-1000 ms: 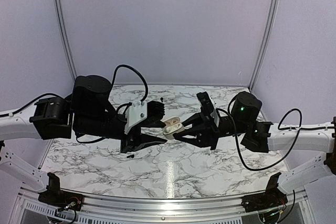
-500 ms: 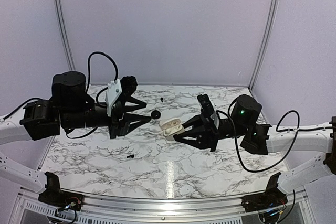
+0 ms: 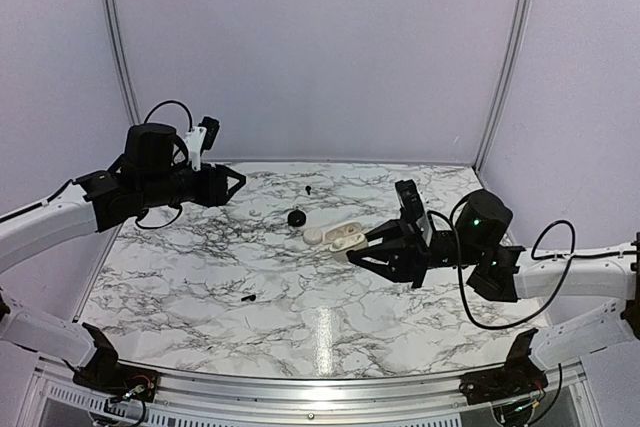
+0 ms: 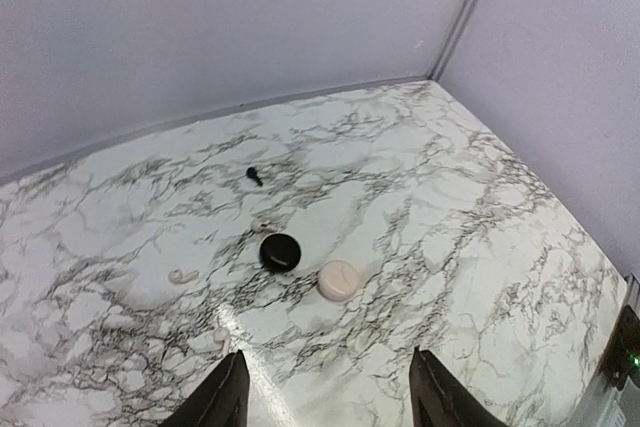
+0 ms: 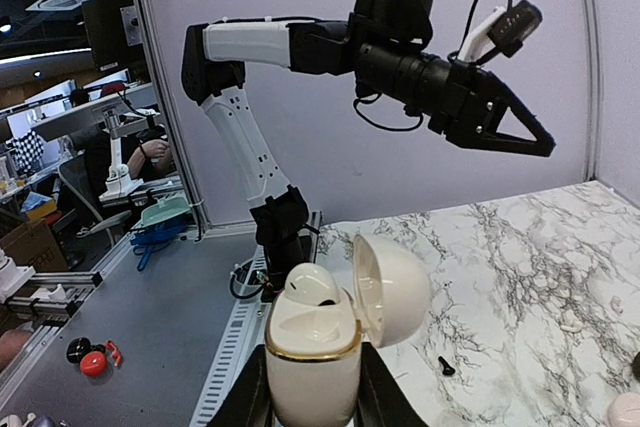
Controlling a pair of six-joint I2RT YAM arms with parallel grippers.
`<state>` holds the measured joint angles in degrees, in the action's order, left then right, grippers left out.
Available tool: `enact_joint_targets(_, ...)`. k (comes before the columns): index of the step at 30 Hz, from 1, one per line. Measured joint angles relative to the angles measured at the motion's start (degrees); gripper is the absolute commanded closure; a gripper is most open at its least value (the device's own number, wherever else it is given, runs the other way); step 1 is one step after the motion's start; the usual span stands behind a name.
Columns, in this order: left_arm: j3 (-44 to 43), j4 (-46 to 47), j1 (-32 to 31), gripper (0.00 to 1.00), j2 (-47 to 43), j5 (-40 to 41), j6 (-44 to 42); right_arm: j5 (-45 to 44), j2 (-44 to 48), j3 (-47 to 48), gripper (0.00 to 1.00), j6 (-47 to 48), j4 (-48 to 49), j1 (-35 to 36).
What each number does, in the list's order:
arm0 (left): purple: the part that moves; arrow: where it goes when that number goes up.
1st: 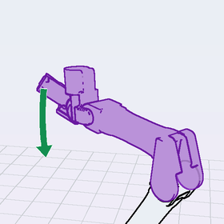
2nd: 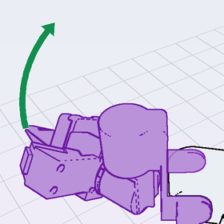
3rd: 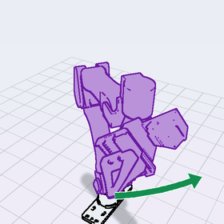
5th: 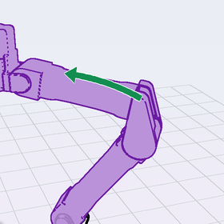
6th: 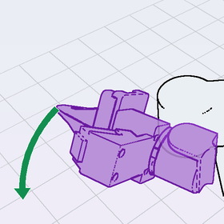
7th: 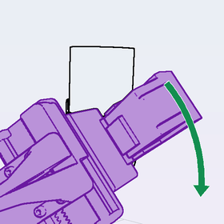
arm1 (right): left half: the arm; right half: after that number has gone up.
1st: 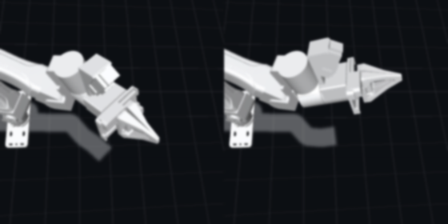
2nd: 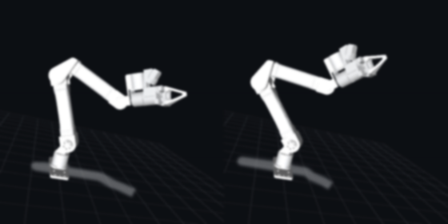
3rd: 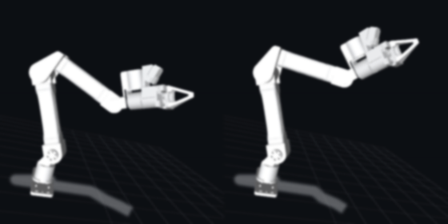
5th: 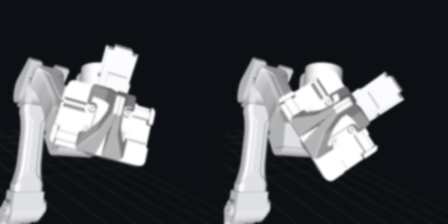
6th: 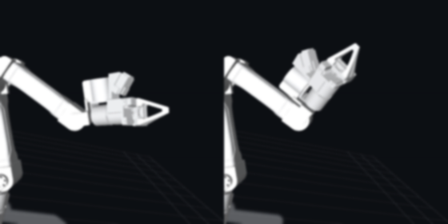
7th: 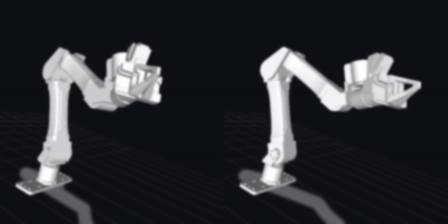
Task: Insert the wireless bluetooth earbuds into the charging case
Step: Pick up the right earbud from the center of the board.
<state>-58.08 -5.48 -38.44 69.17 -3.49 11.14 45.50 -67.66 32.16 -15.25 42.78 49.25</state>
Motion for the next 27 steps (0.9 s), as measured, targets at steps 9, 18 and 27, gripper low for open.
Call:
enact_joint_targets(9,2.0,-2.7,10.8,0.45,6.8,-1.4,4.1,-0.6,2.2,-1.2,1.0,0.1,-0.3,-1.9)
enact_joint_targets(18,-0.8,-6.4,13.3,0.49,17.0,-2.7,1.2,-0.9,3.4,-1.3,1.0,2.3,-2.7,-2.0)
enact_joint_targets(27,-7.1,-7.3,13.6,0.54,26.5,-3.5,0.3,-1.0,4.1,-1.3,1.0,5.1,-4.3,-2.0)
